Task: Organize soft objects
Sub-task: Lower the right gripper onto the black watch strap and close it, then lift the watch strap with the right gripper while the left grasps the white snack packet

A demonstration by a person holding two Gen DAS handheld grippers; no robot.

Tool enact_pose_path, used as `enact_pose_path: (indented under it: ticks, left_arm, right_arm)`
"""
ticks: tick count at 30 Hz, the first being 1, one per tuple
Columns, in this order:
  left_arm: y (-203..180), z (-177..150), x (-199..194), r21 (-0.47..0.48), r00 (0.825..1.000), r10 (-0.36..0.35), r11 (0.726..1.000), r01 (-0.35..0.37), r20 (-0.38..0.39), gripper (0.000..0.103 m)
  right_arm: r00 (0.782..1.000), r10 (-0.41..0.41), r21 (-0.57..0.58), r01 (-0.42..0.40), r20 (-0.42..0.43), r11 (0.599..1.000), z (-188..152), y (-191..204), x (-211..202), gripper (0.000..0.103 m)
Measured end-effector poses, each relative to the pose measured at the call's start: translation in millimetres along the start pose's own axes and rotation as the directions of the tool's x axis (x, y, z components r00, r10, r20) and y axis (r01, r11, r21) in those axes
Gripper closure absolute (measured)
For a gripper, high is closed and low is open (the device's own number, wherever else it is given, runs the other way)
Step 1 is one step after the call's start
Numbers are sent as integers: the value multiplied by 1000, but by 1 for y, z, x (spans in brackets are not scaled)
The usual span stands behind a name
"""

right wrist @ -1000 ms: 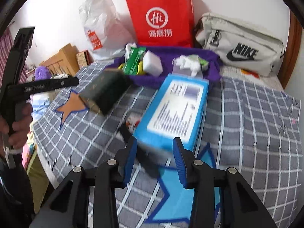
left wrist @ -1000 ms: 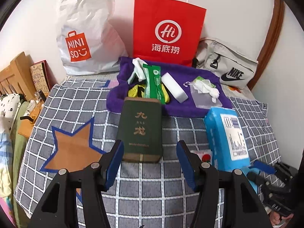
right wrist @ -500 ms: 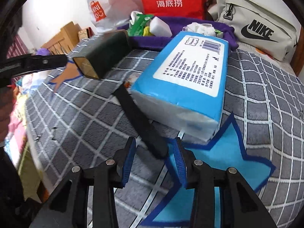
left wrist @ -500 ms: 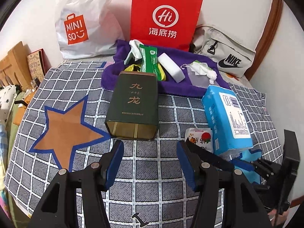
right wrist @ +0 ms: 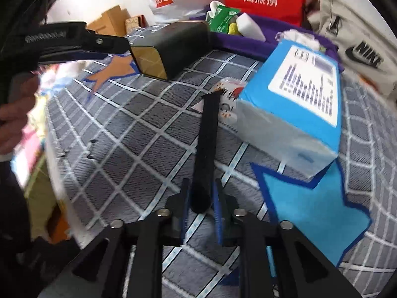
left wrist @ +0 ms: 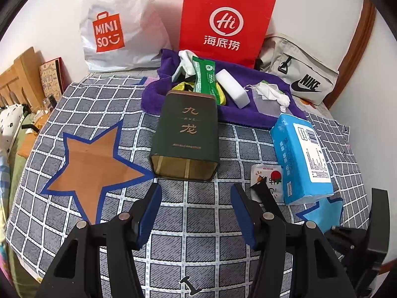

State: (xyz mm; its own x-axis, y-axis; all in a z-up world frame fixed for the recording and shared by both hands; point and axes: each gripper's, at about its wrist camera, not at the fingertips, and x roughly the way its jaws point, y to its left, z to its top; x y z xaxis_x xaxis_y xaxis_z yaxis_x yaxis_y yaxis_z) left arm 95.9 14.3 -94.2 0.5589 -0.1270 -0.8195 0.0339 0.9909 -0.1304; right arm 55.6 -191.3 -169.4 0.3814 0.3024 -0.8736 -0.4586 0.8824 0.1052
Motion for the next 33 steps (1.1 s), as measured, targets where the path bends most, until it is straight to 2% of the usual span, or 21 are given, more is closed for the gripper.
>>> enact_pose_path:
  ticks: [2,5,7,8,10,11,12,18,24,33]
  left_arm:
    - [4,-2,0,-6,1000,0,1000,0,-2,48]
    - [11,-4,1,-19,1000,-2,1000,2,-7,48]
    - [16,-5,3,-30,1000,-2,1000,2,-10,48]
    - [19,-6,4,-36,1000,-4,999,4,-12,48]
    - [23,-7,5,-45,1000,-10,999,10,-16,48]
    - [26,-7,5,-50,1000,-14,999,14,-17,48]
    - [28,-7,6,-53,1000,-19,998,18,-18,48]
    - [35,-7,6,-66,999,-41,997,40,-17,48]
    - [37,-10,5,-60,999,-41,997,39,-22,48]
    - [40,-16,2,-73,1000,-15,997,13,-24,48]
  right_arm:
    - [1000,-6,27,6,14,1000,7,0,5,59]
    - [999,-15,30,14,33,999,17,7,14,57]
    - [997,-57,15,57,48,998,21,13,21,57]
    - [995,-75,-4,75,67,997,23,18,23,59]
    - [992,-84,-50,89,92,995,22,27,25,71]
    - [993,-77,-58,82,90,995,22,29,25,80]
    - [994,-72,-56,77,84,995,22,30,25,83]
    - [995,-66,3,66,70,998,29,26,27,79]
    - [990,-99,-27,103,97,994,29,38,31,83]
    - [996,33,-43,-30,78,999,13,60,17,83]
